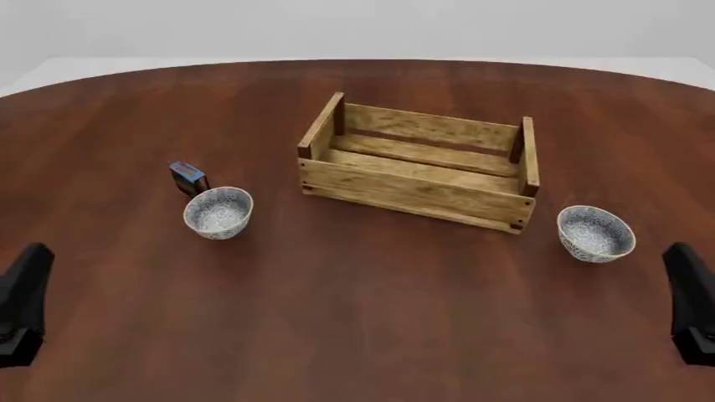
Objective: Stack the right bowl on the left bowl and place them in the tray.
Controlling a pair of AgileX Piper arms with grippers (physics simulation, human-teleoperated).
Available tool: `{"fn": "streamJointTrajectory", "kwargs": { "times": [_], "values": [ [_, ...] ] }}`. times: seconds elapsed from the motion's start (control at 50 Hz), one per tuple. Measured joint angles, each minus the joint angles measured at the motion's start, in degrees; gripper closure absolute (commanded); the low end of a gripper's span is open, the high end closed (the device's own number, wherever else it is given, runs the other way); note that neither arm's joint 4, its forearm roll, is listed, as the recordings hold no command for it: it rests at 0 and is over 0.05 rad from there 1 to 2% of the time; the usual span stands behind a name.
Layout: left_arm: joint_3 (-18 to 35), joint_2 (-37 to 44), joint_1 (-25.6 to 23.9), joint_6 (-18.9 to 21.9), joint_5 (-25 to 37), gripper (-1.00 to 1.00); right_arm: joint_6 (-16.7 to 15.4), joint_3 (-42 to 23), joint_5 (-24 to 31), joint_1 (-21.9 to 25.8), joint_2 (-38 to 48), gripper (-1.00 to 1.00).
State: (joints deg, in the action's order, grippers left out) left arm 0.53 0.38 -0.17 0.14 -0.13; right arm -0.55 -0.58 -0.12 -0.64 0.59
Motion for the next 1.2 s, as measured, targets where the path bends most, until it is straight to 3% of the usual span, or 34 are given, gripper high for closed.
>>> {"fn": "streamJointTrajectory", "kwargs": {
  "times": [0.3, 0.52, 0.78, 1.2],
  "values": [
    [-0.12, 1.99, -0.85, 0.26, -2.37, -1.0, 0.04, -0.13, -2.66, -0.66, 4.09, -1.0],
    [-0.34, 1.92, -1.42, -0.31, -2.49, -1.0, -1.21, -4.34, -3.68, -1.69, 11.79, -1.0],
    [-0.38, 0.67, -2.14, -1.07, -1.55, -1.0, -2.51, -13.82, -0.91, -4.39, 23.12, -1.0],
    [-0.4, 0.53, -3.75, -2.52, -1.47, -1.0, -5.62, -27.65, 8.47, -7.99, 41.89, -1.0]
  ]
}}
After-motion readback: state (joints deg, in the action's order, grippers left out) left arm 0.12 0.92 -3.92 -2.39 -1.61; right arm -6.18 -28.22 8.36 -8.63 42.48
